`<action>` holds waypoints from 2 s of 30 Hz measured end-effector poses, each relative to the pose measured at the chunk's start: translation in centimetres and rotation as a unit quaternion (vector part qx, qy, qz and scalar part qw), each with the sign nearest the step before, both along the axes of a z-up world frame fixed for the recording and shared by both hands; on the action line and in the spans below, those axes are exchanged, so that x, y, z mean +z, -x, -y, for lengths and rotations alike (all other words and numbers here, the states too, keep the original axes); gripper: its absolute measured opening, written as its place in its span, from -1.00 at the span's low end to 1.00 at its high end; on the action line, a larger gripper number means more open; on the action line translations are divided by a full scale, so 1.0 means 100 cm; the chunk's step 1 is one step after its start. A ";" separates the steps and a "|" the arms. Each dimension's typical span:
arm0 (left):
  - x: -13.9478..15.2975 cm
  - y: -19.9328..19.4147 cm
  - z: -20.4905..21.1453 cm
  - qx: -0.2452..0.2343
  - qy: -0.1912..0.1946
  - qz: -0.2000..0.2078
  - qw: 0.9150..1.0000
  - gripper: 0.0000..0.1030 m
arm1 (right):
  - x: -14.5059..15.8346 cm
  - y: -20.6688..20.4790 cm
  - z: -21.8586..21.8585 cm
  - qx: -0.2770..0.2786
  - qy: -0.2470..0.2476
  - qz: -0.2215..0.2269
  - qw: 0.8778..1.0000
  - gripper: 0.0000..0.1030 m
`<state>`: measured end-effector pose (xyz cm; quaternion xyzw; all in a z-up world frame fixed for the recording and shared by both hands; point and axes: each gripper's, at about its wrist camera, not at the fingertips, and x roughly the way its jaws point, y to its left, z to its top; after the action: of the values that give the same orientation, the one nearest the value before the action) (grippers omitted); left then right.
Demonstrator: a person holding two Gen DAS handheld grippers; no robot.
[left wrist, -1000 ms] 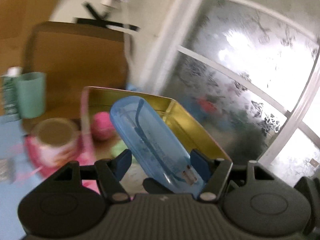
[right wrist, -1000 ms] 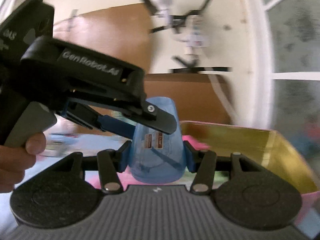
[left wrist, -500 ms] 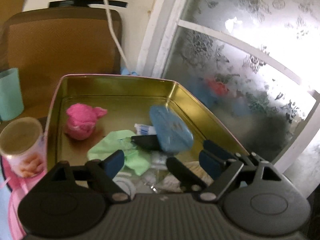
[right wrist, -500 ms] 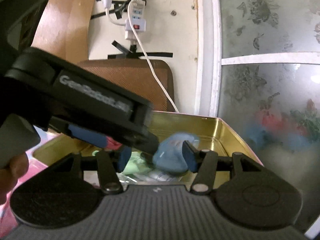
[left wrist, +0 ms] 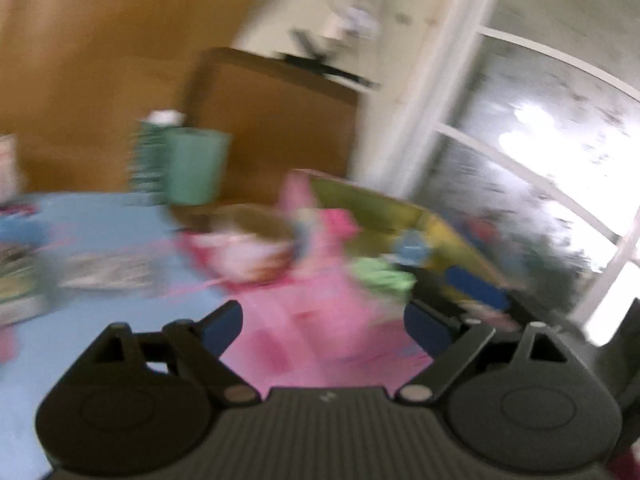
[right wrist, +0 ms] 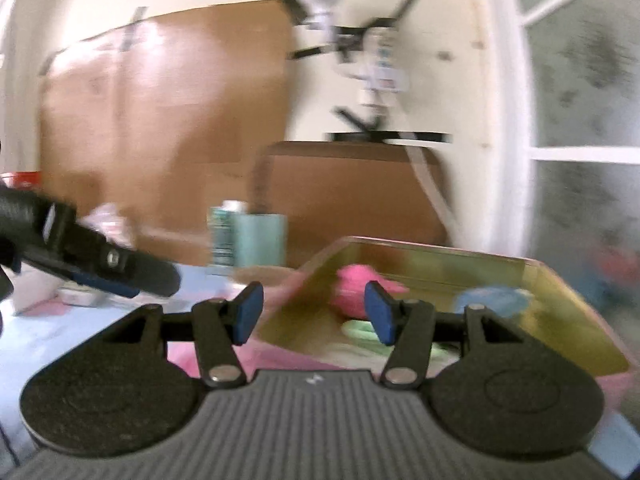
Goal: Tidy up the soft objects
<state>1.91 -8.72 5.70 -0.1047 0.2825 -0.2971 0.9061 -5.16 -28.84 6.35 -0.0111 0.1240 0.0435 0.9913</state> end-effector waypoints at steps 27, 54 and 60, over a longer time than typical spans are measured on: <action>-0.063 -0.001 -0.116 0.159 -0.015 -0.034 0.987 0.87 | -0.049 -0.220 -0.130 0.138 -0.051 -0.257 0.955 0.30; -0.066 -0.001 -0.143 0.175 0.068 -0.052 0.981 0.97 | -0.048 -0.104 -0.138 0.220 0.025 -0.210 0.952 0.71; -0.065 0.000 -0.141 0.174 0.065 -0.052 0.981 0.99 | -0.047 -0.106 -0.133 0.207 0.015 -0.209 0.956 0.16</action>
<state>1.94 5.37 -0.84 -0.2261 0.2865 -0.1472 0.9193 5.46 -15.50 1.63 -0.0422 0.3240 0.2474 0.9122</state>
